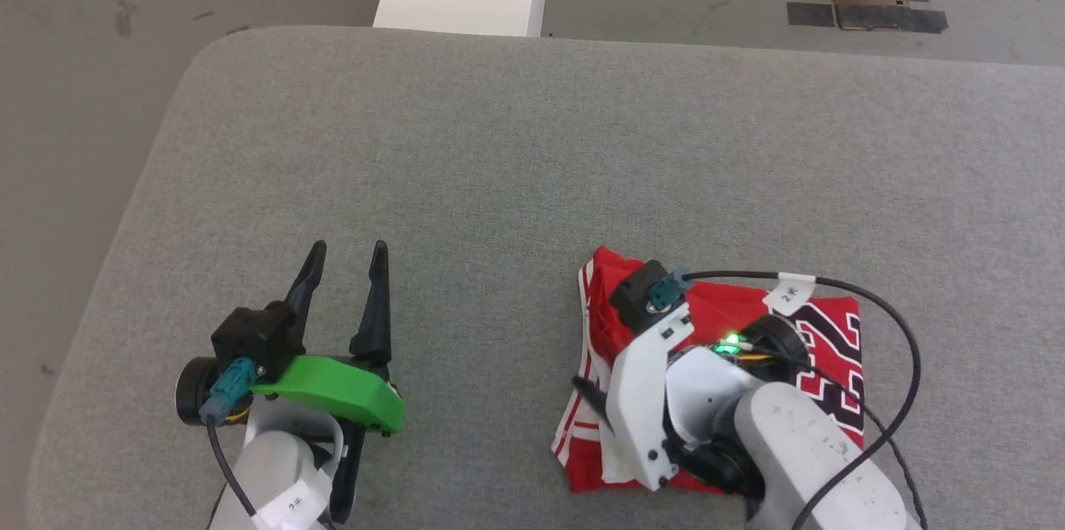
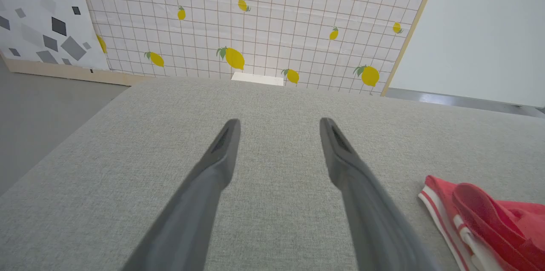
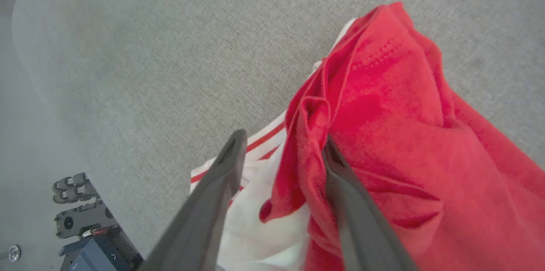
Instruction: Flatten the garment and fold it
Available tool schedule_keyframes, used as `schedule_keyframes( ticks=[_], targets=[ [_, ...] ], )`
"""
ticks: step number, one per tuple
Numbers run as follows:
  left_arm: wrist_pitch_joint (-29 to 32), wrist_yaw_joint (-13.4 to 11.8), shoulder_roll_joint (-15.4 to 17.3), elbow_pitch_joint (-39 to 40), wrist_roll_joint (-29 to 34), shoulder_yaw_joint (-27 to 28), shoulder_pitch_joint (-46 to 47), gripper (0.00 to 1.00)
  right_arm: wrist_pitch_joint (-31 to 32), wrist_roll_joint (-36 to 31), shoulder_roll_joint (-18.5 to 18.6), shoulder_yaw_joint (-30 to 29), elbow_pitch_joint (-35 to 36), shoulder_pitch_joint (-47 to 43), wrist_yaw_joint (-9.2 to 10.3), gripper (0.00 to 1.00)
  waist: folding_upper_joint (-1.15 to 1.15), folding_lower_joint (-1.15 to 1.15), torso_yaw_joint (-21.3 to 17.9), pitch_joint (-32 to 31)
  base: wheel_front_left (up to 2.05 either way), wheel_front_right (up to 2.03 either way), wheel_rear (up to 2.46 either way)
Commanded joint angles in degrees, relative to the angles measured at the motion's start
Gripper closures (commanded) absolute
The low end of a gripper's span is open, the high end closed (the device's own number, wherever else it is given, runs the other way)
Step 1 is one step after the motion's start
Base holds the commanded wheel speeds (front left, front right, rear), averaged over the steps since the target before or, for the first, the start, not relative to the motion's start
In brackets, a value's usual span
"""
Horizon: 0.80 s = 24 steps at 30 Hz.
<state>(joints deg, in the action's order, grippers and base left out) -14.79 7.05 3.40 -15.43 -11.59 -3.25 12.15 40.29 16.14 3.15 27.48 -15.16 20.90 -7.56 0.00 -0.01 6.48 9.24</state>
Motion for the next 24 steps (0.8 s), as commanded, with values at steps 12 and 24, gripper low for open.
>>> schedule_keyframes(
  ticks=[12, 24],
  targets=[
    [-0.21, 0.38, -0.33, -0.37, 0.69, 0.91, -1.20, 0.00, -21.07, 11.22, -0.26, -5.96, 12.95, -3.54, 0.08, 0.00, 0.00, 0.01, -1.84, -4.15, 0.00, 0.00, 0.00],
    [-0.21, 0.41, -0.36, 1.06, 1.14, 1.22, -2.87, 0.00, -33.46, 14.94, -0.26, -32.05, 18.59, -19.14, 0.08, 0.00, 0.00, 0.01, -4.27, -5.51, 0.00, 0.00, 0.00]
  ],
)
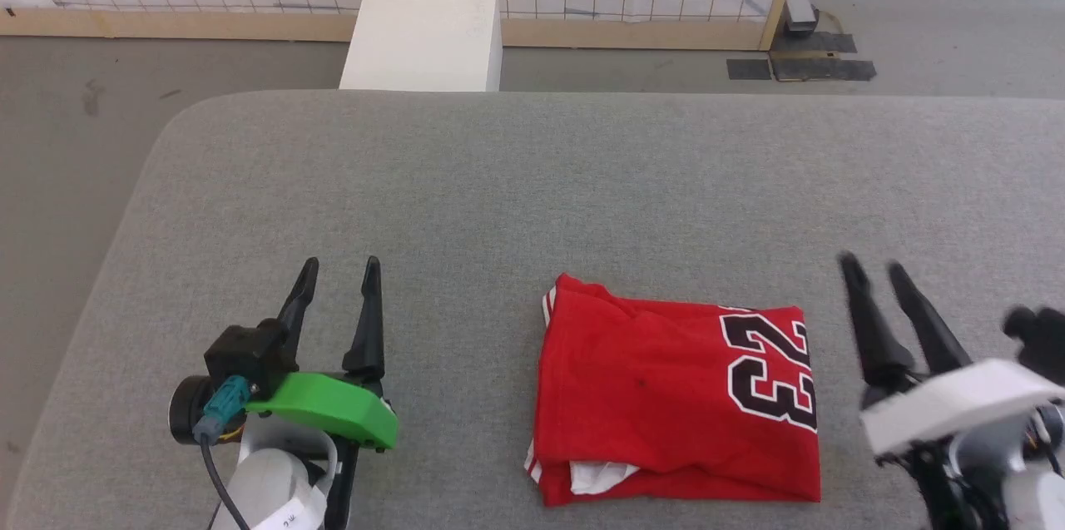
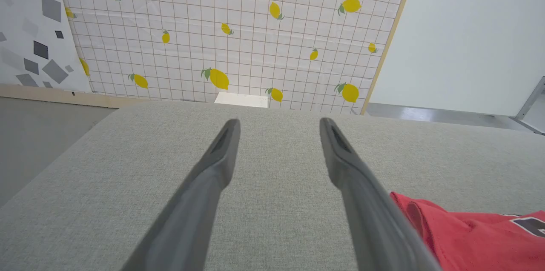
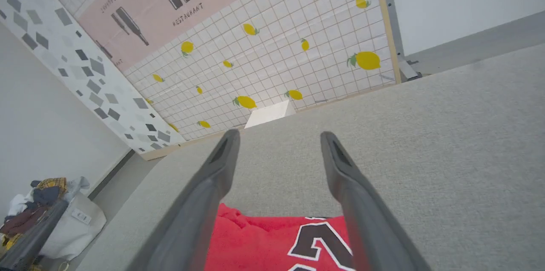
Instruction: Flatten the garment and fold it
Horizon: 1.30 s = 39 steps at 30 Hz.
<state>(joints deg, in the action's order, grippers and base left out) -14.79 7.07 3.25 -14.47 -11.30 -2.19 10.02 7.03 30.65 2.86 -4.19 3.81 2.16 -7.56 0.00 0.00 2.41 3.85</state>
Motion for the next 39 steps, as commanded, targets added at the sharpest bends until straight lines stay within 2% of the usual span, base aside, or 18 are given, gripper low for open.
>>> schedule_keyframes(
  ticks=[1, 5, 12, 22, 23, 25, 26, 27, 30, 35, 36, 39],
  targets=[
    [-0.21, 0.39, -0.21, 0.12, 0.85, 0.12, -0.76, 0.00, -0.19, 1.09, 0.02, -1.74, -1.58, -0.97, 0.08, 0.00, 0.00, 0.00, -0.28, -0.15, 0.00, 0.00, 0.00],
    [-0.21, 0.40, -0.23, 0.13, 0.80, -0.11, -0.77, 0.00, 1.65, 5.17, 0.02, -4.14, -8.12, -1.96, 0.08, 0.00, 0.00, 0.00, -0.54, -0.11, 0.00, 0.00, 0.00],
    [-0.21, 0.41, -0.25, 0.01, 0.71, -0.52, -0.48, 0.00, 9.16, 9.61, 0.02, -1.66, -18.91, -0.14, 0.08, 0.00, 0.00, 0.00, -0.49, 0.37, 0.00, 0.00, 0.00],
    [-0.21, 0.41, -0.27, -0.60, 0.37, -1.17, -0.42, 0.00, 17.72, 4.22, 0.02, -0.48, -26.75, 3.69, 0.08, 0.01, 0.00, 0.00, 0.14, 0.41, 0.00, 0.00, 0.00],
    [-0.21, 0.41, -0.27, -0.64, 0.34, -1.22, -0.43, 0.00, 18.49, 3.76, 0.02, -0.36, -27.18, 4.06, 0.08, 0.46, 0.00, 0.00, 0.21, 0.37, 0.00, 0.00, 0.00],
    [-0.21, 0.41, -0.27, -0.69, 0.33, -1.20, -0.50, 0.00, 19.42, 2.78, 0.02, -0.04, -27.54, 4.63, 0.08, 0.81, 0.00, 0.00, 0.25, 0.33, 0.00, 0.00, 0.00],
    [-0.21, 0.41, -0.28, -0.70, 0.33, -1.16, -0.53, 0.00, 19.67, 2.24, 0.02, 0.27, -27.43, 4.86, 0.08, 0.95, 0.00, 0.00, 0.23, 0.34, 0.00, 0.00, 0.00],
    [-0.21, 0.41, -0.28, -0.69, 0.34, -1.09, -0.58, 0.00, 19.91, 1.40, 0.02, 0.56, -27.21, 5.12, 0.08, 1.00, 0.00, 0.00, 0.16, 0.34, 0.00, 0.00, 0.00],
    [-0.21, 0.41, -0.19, -0.52, 0.37, -0.79, -0.76, 0.00, 20.28, -2.03, 0.02, 1.57, -25.33, 5.98, 0.08, 1.00, 0.00, 0.00, -0.34, 0.49, 0.00, 0.00, 0.00],
    [-0.21, 0.41, 0.04, 0.45, 0.57, 0.11, -0.79, 0.00, 23.33, -14.29, 0.08, 5.75, -18.41, 8.86, 0.08, 1.00, 0.00, 0.00, -3.05, 1.69, 0.00, 0.00, 0.00],
    [-0.21, 0.41, 0.09, 0.75, 0.63, 0.26, -0.70, 0.00, 24.28, -16.54, 0.49, 7.24, -17.09, 9.66, 0.08, 1.00, 0.00, 0.00, -3.78, 2.06, 0.00, 0.00, 0.00],
    [-0.21, 0.41, 0.23, 1.63, 0.86, 0.62, -0.08, 0.00, 26.88, -22.60, 5.28, 14.02, -13.63, 12.99, 0.08, 1.00, 0.00, 0.00, -6.39, 3.36, 0.00, 0.00, 0.00]
  ],
)
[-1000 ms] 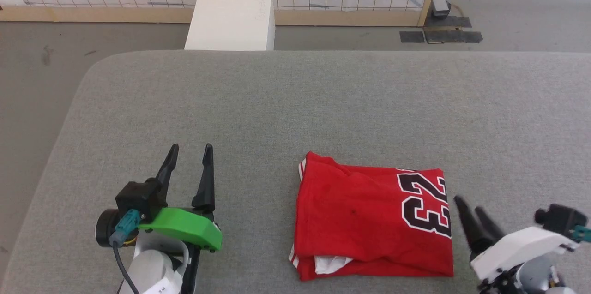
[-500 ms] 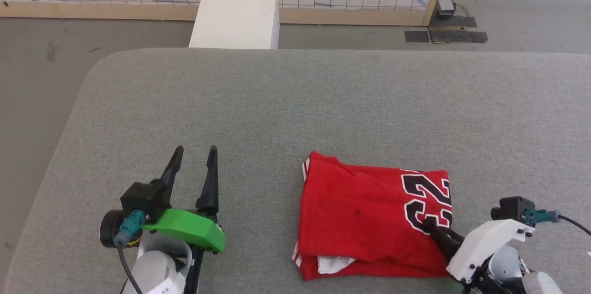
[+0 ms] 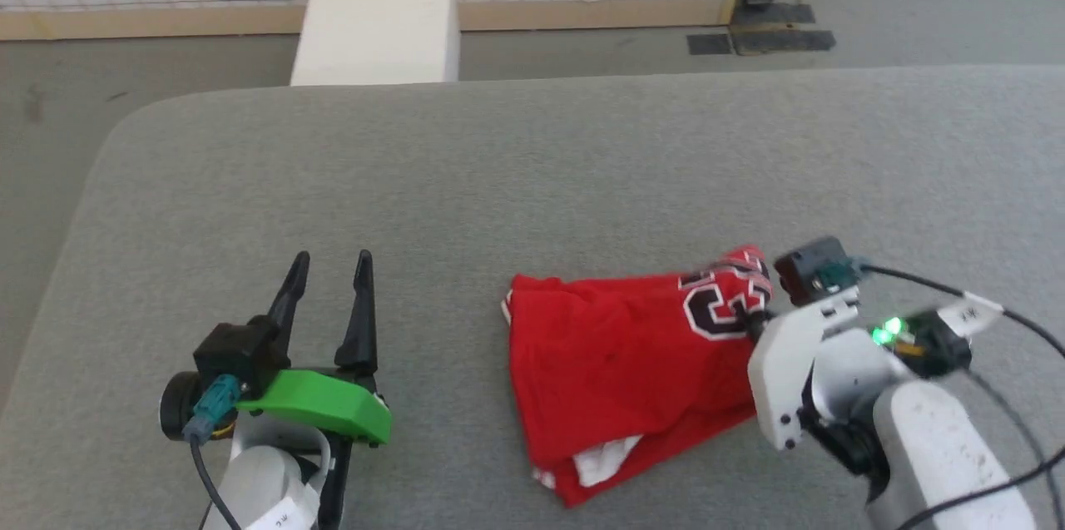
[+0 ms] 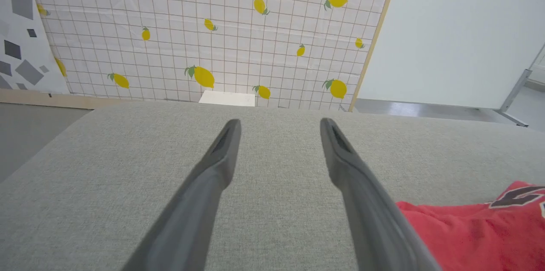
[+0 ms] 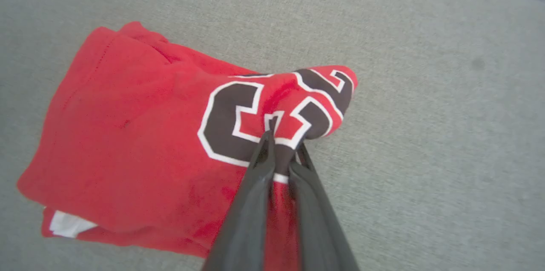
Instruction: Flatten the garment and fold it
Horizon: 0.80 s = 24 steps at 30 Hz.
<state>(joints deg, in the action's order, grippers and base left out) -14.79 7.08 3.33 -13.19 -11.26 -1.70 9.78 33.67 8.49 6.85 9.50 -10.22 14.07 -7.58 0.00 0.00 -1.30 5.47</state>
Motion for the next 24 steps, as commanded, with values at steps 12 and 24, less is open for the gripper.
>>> schedule_keyframes(
  ticks=[12, 24],
  targets=[
    [-0.21, 0.40, 1.39, 4.34, 2.64, -1.46, 5.91, 0.00, -2.59, -2.50, 25.59, 19.44, -3.27, 18.72, 0.09, 1.00, 0.00, 0.00, -14.33, 10.49, 0.00, 0.00, 0.00],
    [0.76, 0.40, 6.80, 8.05, 4.42, -3.12, 11.63, 0.00, -13.53, -5.70, 31.74, 7.08, -21.22, 28.60, 0.09, 1.00, 0.00, 0.00, -18.75, 22.34, 0.00, 0.00, 0.00]
  ],
)
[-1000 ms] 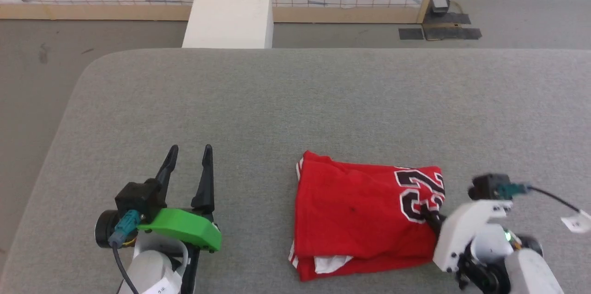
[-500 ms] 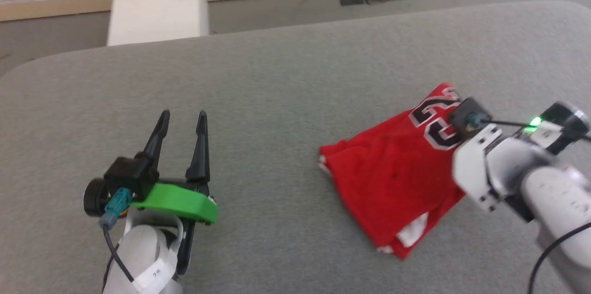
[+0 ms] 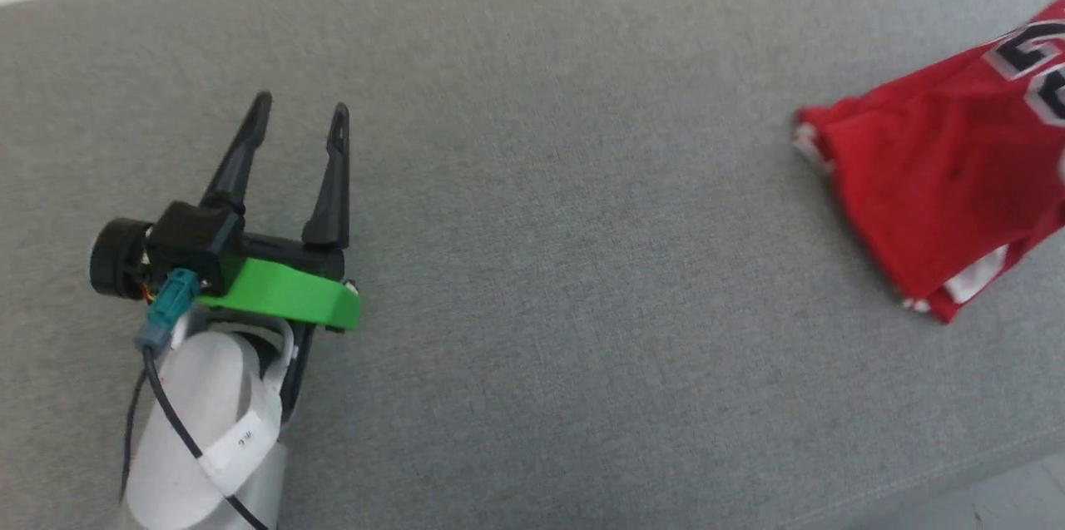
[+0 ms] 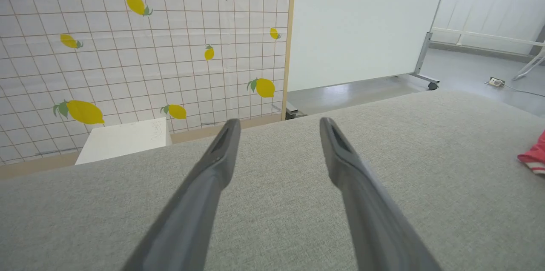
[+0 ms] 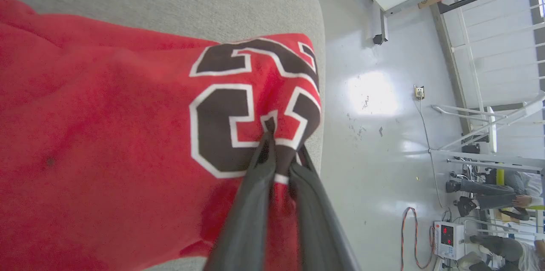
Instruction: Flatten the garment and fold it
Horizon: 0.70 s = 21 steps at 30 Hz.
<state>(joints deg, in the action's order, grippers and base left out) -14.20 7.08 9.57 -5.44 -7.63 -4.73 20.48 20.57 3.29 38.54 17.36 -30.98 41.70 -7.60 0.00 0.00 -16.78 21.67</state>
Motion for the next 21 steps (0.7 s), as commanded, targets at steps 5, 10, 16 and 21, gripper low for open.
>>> schedule_keyframes(
  ticks=[5, 10, 16, 21],
  targets=[
    [1.97, 0.40, 2.34, 2.36, 1.24, -0.75, 2.18, 0.00, -5.02, -6.34, -1.13, -15.94, -6.19, 1.16, 0.11, 1.00, 0.00, 0.00, -2.04, 9.16, 0.00, 0.00, 0.00],
    [2.88, 0.33, 3.31, 3.76, 1.25, -0.76, 2.13, 0.00, -7.67, -13.28, -4.59, -30.02, -8.54, 0.36, 0.11, 1.00, 0.00, 0.00, -0.84, 10.08, 0.00, 0.00, 0.00],
    [3.00, 0.10, 3.45, 3.49, 0.75, -1.00, 0.78, 0.00, -10.09, -19.73, -8.89, -41.83, -9.63, -0.63, 0.11, 0.00, 0.00, 0.00, 0.23, 7.96, 0.00, 0.00, 0.00],
    [1.87, -0.19, 2.12, 1.46, -0.25, -1.58, -0.68, 0.00, -15.34, -22.36, -9.78, -44.21, -11.25, -1.67, 0.11, 0.00, 0.00, 0.00, 1.57, 3.14, 0.00, 0.00, 0.00]
  ],
)
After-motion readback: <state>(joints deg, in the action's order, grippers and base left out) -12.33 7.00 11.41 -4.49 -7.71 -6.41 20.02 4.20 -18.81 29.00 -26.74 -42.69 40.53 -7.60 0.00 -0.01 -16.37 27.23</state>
